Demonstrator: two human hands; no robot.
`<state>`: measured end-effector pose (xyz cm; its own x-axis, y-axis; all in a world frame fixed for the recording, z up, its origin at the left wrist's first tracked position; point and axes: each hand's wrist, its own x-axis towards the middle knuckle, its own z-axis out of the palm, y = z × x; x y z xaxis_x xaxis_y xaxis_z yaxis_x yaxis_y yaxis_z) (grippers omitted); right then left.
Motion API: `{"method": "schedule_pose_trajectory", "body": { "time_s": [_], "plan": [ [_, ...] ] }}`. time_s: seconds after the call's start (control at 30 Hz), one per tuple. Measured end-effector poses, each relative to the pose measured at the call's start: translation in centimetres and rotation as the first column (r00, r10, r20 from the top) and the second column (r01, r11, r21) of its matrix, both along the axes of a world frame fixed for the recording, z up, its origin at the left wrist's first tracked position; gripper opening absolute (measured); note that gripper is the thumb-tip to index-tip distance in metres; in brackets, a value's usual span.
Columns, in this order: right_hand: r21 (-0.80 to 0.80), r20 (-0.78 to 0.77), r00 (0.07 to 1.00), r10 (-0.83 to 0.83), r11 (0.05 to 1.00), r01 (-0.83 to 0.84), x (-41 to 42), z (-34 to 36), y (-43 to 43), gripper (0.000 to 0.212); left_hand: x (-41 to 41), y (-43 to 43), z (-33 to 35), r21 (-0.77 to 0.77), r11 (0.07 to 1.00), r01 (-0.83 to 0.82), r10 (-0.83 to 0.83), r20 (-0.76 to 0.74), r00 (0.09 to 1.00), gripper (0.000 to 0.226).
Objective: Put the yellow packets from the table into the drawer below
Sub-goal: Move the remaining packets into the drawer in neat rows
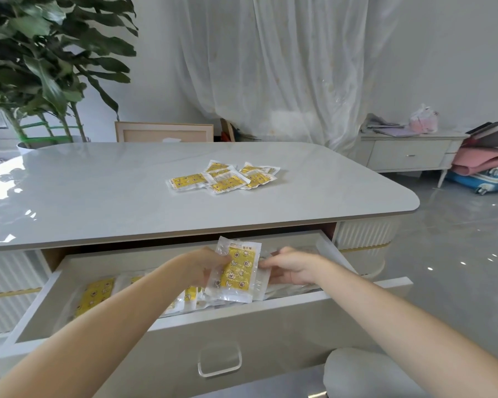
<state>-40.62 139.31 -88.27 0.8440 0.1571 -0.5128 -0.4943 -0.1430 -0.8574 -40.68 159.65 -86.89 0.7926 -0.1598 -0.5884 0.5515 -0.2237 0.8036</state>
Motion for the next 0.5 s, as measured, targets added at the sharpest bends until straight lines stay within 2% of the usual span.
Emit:
{"method": "schedule_pose_trajectory", "body": {
  "time_s": [0.1, 0.2, 0.3, 0.4, 0.5],
  "plan": [
    [0.024, -0.032, 0.996, -0.089, 0.996, 0.09, 0.4, -0.1, -0.1, 0.052, 0.7, 0.2, -0.6, 0.001, 1.0, -0.01, 0.01, -0.019, 1.0, 0.045],
    [-0.055, 0.017, 0.978, -0.209, 0.976, 0.21, 0.7, 0.0, -1.3, 0.044, 0.2, 0.1, 0.0, -0.002, 1.0, 0.0, 0.0, -0.016, 1.0, 0.016],
    [-0.258, 0.111, 0.952, -0.285, 0.917, 0.304, 1.4, 0.1, -3.3, 0.048, 0.3, 0.3, -0.1, 0.04, 0.999, -0.03, 0.03, 0.006, 1.0, 0.015],
    [-0.516, 0.189, 0.955, -0.23, 0.804, 0.296, 1.7, 0.3, -4.8, 0.053, 0.6, 0.4, -0.7, 0.077, 0.994, -0.071, 0.07, 0.017, 0.997, 0.017],
    [-0.624, 0.21, 0.96, -0.184, 0.73, 0.277, 2.0, 0.4, -5.2, 0.05, 1.0, 0.1, -1.2, 0.093, 0.99, -0.11, 0.107, 0.041, 0.993, 0.015]
  ]
}}
